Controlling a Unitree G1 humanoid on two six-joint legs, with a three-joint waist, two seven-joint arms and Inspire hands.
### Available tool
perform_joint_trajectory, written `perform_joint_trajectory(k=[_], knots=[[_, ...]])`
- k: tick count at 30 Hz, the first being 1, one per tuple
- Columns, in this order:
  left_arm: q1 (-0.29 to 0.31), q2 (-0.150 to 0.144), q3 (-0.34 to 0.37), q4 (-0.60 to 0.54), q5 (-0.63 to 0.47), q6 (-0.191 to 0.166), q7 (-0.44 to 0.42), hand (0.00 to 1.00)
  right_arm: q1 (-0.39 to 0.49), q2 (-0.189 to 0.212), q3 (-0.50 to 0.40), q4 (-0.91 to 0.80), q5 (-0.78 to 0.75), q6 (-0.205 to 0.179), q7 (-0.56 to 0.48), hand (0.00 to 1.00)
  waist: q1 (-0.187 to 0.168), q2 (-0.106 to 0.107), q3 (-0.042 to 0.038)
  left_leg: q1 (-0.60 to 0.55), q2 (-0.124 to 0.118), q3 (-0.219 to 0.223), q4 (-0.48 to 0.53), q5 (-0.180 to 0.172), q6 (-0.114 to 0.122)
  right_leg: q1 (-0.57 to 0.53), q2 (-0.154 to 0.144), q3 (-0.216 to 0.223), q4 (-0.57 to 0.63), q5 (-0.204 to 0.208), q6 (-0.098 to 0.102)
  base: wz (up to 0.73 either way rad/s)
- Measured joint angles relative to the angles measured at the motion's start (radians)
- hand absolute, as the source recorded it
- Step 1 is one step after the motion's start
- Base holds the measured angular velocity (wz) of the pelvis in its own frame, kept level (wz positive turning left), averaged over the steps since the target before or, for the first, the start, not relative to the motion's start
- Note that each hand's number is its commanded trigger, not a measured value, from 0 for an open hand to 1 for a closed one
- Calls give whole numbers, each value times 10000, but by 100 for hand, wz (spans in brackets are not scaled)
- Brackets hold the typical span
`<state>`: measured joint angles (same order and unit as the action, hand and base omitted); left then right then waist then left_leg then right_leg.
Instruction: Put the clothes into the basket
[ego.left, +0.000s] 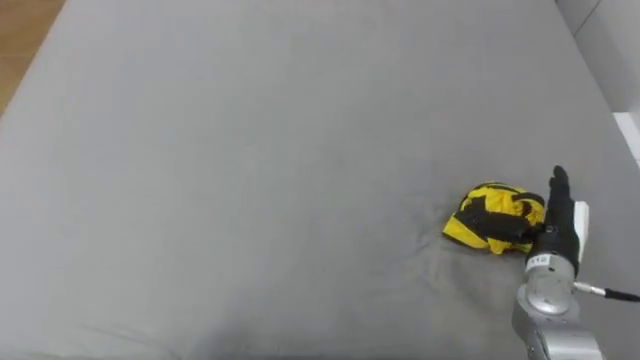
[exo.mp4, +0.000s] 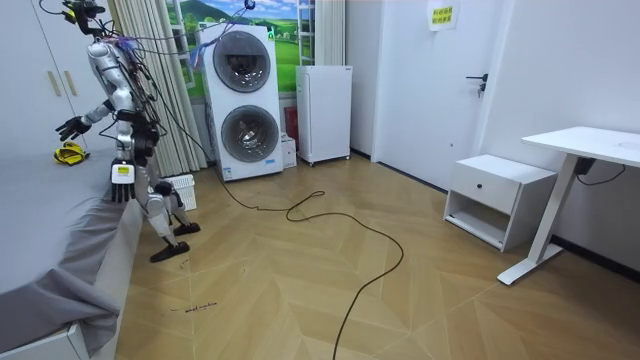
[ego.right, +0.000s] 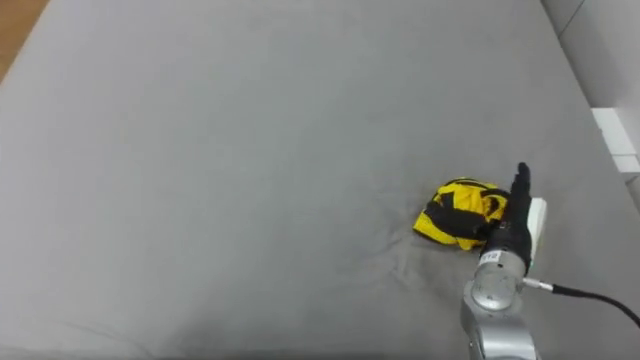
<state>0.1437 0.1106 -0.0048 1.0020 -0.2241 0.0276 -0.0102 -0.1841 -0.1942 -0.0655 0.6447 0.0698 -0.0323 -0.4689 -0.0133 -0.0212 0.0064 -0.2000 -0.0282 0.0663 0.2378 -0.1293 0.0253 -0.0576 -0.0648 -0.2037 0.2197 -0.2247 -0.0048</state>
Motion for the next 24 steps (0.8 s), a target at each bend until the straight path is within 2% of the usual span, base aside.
perform_joint_trajectory(k=[4, 7, 10, 15, 17, 19, 20, 21, 22, 24], knots=[[-234, 2, -6, -5, -35, 132, 11, 0, -546, -110, -2, 1417, 242, 129, -87, 0, 204, -58, 34, -109, -8, -155, 84, 3, 2, -33, 1, -107, -3, 0, 0, 9], [-616, 14, -23, 1, -151, 175, 68, 0, -744, -140, 16, 1944, 475, 225, -95, 0, 213, 2, 33, -795, -14, -402, 422, 25, 8, -422, 10, -452, 90, 17, -22, 28], [-838, 69, -130, 133, -182, 171, 137, 0, -1132, -298, 8, 3042, 945, 292, -73, 0, 421, -21, 56, -1056, -18, -429, 493, 72, 24, -664, 9, -485, 186, 17, -22, 8], [-755, 372, -202, 300, -11, 162, 135, 0, -1599, -847, 13, 3754, 1196, 385, 48, 0, 553, 31, 97, -1466, -36, -501, 563, 134, 46, -1052, -8, -583, 315, 25, -23, 5], [-847, 409, -203, 353, -19, 125, 11, 0, -2016, -1271, -13, 4469, 1219, 399, 45, 0, 704, 177, 171, -1666, -56, -565, 640, 156, 76, -1179, -33, -734, 365, 26, -20, 16], [-942, 445, -203, 378, -11, 80, -55, 0, -2269, -1440, -215, 4917, 1221, 390, 26, 0, 876, 255, 220, -1771, -67, -626, 655, 191, 77, -1270, -33, -776, 397, 26, -20, 8], [-954, 469, -204, 381, -6, 78, -60, 0, -2376, -1519, -251, 5198, 1220, 373, 24, 15, 997, 285, 213, -1810, -69, -648, 648, 199, 69, -1322, -30, -774, 404, 26, -20, 7], [-957, 498, -265, 386, -12, 79, -59, 0, -2509, -1586, -232, 5480, 1235, 367, 20, 69, 1065, 344, 226, -1853, -84, -713, 650, 211, 61, -1337, -26, -814, 404, 26, -21, 9], [-955, 528, -339, 392, -12, 82, -61, 0, -2567, -1611, -204, 5616, 1254, 367, 17, 100, 1093, 376, 222, -1883, -92, -738, 652, 220, 59, -1348, -29, -856, 403, 26, -21, 18], [-956, 598, -465, 414, -97, 83, -61, 0, -2717, -1674, -200, 5924, 1278, 366, -11, 100, 1143, 461, 237, -1982, -116, -840, 675, 243, 55, -1390, -50, -1043, 404, 26, -21, 17]])
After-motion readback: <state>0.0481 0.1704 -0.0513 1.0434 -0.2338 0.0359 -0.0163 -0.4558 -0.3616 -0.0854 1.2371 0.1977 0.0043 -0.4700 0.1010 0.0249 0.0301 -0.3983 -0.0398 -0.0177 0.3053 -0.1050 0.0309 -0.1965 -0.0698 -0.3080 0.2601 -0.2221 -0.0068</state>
